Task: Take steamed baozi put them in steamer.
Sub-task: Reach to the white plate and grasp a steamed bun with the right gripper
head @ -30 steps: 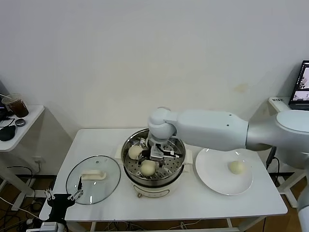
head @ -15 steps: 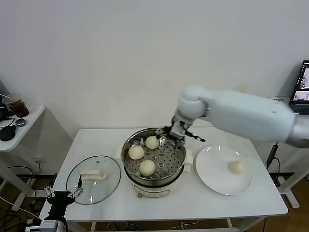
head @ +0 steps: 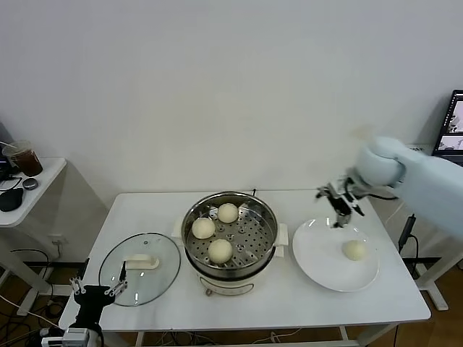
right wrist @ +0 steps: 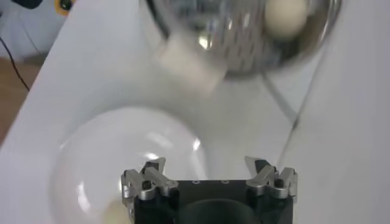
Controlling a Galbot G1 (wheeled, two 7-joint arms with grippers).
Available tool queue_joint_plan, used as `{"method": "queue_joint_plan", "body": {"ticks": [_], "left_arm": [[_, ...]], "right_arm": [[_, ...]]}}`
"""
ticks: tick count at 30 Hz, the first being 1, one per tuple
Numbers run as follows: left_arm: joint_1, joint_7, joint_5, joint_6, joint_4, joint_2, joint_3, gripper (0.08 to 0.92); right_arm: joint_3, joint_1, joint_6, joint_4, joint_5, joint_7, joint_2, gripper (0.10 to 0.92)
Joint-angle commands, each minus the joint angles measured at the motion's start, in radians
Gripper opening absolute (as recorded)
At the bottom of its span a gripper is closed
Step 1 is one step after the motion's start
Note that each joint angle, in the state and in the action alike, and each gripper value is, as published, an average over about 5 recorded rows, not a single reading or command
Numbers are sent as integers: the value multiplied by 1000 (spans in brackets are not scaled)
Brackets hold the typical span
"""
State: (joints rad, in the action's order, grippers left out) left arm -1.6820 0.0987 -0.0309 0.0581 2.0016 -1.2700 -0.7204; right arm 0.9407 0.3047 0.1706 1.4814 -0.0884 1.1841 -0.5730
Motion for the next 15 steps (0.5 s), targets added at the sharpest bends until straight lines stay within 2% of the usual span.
{"method": "queue_joint_plan", "body": {"ticks": [1, 15], "left_arm": [[1, -1, 3, -3, -2, -2, 1, 823], [-2, -2, 3, -7, -9, -6, -12, 823]], "right_arm": [[-321, -377, 6, -185, -162, 43, 114, 823], [-459, -504, -60, -430, -317, -3, -120, 823]]}}
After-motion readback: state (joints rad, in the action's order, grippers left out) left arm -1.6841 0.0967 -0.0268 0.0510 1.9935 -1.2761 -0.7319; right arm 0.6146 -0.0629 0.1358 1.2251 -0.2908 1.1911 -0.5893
